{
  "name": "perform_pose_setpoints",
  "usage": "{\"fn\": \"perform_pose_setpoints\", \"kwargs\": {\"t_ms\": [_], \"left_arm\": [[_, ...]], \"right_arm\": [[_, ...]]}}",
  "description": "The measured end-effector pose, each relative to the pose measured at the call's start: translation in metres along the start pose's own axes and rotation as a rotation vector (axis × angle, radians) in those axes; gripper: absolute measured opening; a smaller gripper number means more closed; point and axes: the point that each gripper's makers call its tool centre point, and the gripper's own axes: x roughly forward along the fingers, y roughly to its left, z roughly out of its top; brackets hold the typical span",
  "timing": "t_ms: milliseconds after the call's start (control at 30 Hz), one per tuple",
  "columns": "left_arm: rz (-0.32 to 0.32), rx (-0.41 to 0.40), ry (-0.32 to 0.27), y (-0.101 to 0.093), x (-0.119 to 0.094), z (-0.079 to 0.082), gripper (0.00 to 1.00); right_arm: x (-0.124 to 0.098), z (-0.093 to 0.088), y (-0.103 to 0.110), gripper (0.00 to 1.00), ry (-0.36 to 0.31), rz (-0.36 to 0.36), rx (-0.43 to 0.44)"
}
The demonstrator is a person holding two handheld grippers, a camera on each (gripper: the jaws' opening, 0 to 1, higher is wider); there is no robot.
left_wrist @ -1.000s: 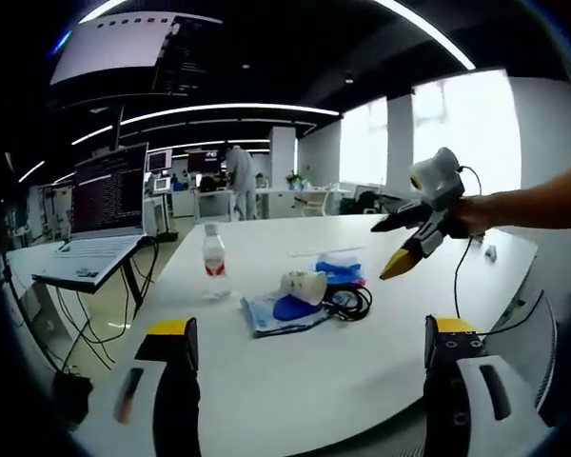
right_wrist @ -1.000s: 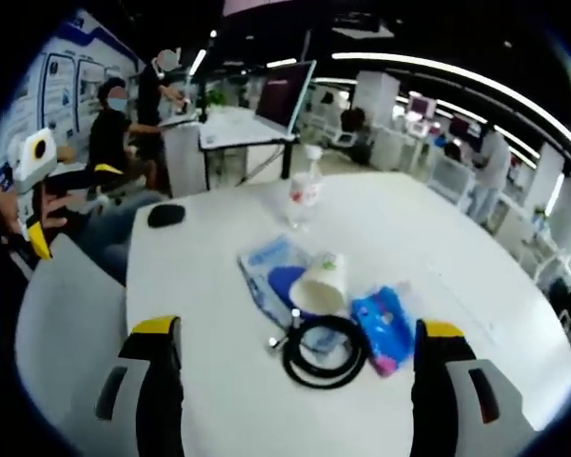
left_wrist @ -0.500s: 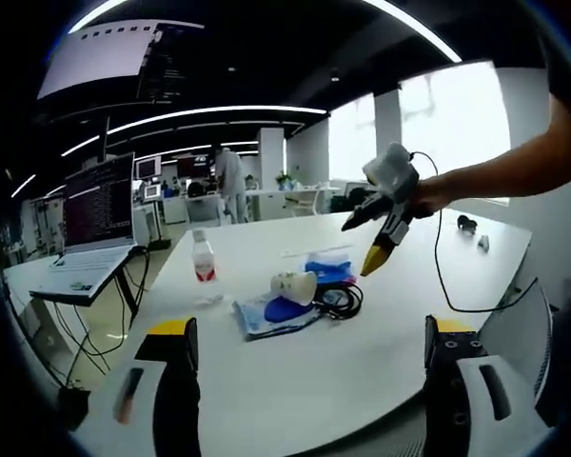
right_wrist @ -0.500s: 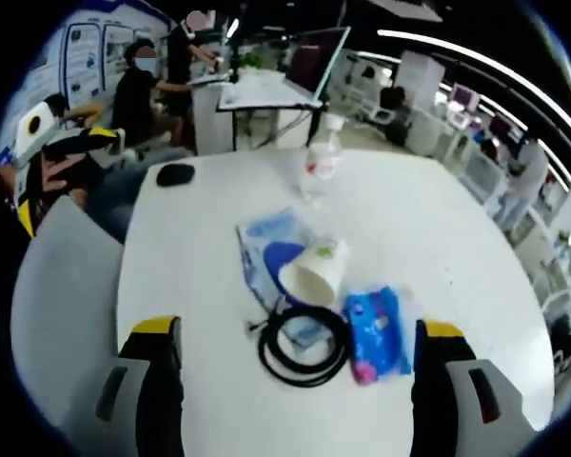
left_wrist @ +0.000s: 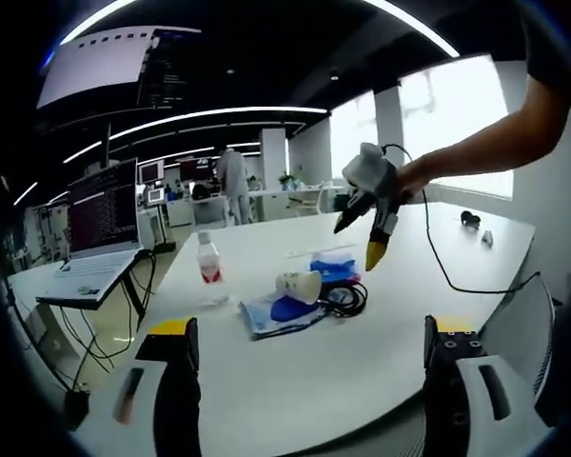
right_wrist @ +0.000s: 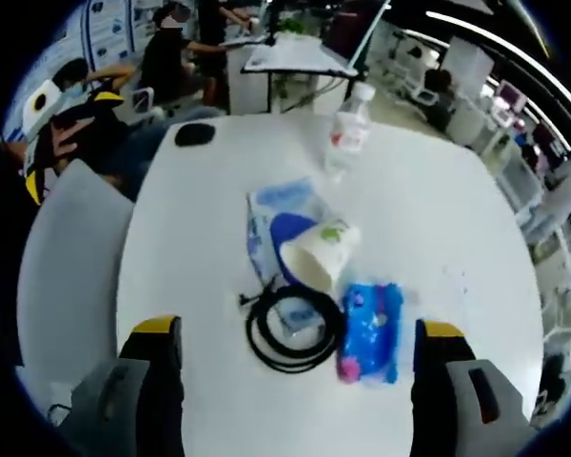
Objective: Arrange the tabletop items into an orderly group along one side of the table until the central work area is clear of visible clutter.
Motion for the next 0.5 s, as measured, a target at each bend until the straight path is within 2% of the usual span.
{"fn": "perform_pose_setpoints", "kwargs": {"t_ms": [100, 133, 200, 300, 400, 500], "left_arm": [[0.001, -0.002, 0.002, -0.001, -0.001, -0.001, 0.98], [0.002, -0.002, 0.003, -0.001, -0.002, -0.002, 0.98], [0.006, -0.005, 0.003, -0.001, -0.002, -0.003, 0.98], [0.018, -0.005, 0.003, 0.001, -0.004, -0.003, 0.98], [0.025, -0.020, -0.003, 0.001, -0.006, -0.003, 0.98], [0.029, -0.025, 0.000, 0.001, -0.008, -0.004, 0.99]], "right_arm": [[0.003, -0.007, -0.005, 0.99, 0.058, 0.015, -0.070], [0.006, -0.011, -0.005, 0.99, 0.081, 0.042, -0.087], [0.007, -0.018, -0.009, 0.99, 0.149, 0.053, -0.146], [0.009, -0.018, -0.019, 0.98, 0.194, 0.045, -0.312], [0.010, -0.012, -0.031, 0.92, 0.204, 0.012, -0.436], [0.011, -0.011, -0.036, 0.89, 0.271, 0.016, -0.490]]}}
